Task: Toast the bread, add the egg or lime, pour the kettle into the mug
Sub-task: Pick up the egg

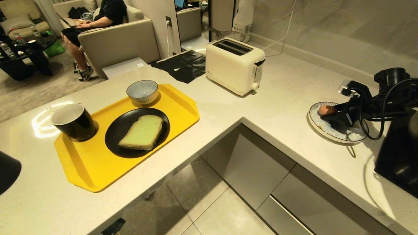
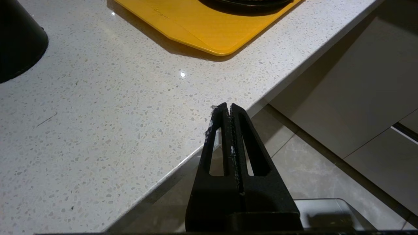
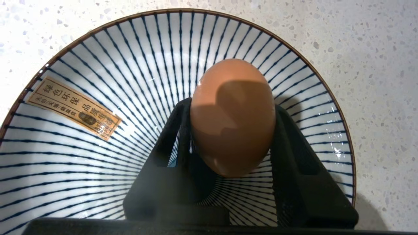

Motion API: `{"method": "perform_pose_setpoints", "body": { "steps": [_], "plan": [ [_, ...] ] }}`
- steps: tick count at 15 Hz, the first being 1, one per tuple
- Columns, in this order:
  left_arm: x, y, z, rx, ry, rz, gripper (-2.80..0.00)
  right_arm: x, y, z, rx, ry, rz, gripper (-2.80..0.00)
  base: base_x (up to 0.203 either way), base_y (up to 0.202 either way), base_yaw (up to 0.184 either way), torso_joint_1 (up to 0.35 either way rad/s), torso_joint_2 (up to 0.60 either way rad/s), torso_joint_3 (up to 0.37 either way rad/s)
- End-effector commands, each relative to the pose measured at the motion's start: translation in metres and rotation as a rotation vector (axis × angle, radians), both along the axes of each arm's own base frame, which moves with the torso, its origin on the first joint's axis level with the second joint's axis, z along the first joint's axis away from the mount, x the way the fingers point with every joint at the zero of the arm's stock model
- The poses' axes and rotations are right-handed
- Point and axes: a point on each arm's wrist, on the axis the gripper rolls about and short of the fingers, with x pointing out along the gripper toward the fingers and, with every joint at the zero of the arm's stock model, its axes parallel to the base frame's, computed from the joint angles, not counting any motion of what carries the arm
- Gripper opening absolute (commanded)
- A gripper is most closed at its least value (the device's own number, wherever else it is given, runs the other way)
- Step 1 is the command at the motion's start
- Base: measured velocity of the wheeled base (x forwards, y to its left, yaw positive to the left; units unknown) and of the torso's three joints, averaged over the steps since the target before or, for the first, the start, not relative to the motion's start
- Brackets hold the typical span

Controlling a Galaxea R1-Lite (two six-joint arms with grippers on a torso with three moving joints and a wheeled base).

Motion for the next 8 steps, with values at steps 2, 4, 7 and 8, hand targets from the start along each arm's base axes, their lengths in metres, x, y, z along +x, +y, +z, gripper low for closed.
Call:
{"method": "perform_pose_setpoints", "body": {
  "steps": [2,4,7,8],
  "plan": [
    [0.0,0.0,-0.0001,0.0,0.001,0.002,-2.8,0.0003,0.0,-0.0019,0.006,0.003,0.012,-2.8,0.0,0.0,0.0,0.0,0.0,0.0],
    [0.0,0.0,0.0,0.0,0.0,0.001,-2.8,0.0004,0.0,-0.0016,0.007,0.001,0.014,-2.8,0.0,0.0,0.0,0.0,0.0,0.0],
    [0.0,0.0,0.0,0.0,0.0,0.002,-2.8,0.0,0.0001,-0.0013,0.008,0.002,0.013,-2.8,0.0,0.0,0.0,0.0,0.0,0.0],
    [0.0,0.0,0.0,-0.001,0.001,0.001,-2.8,-0.0005,0.0003,0.0001,0.009,-0.001,0.012,-2.8,0.0,0.0,0.0,0.0,0.0,0.0]
  ]
}}
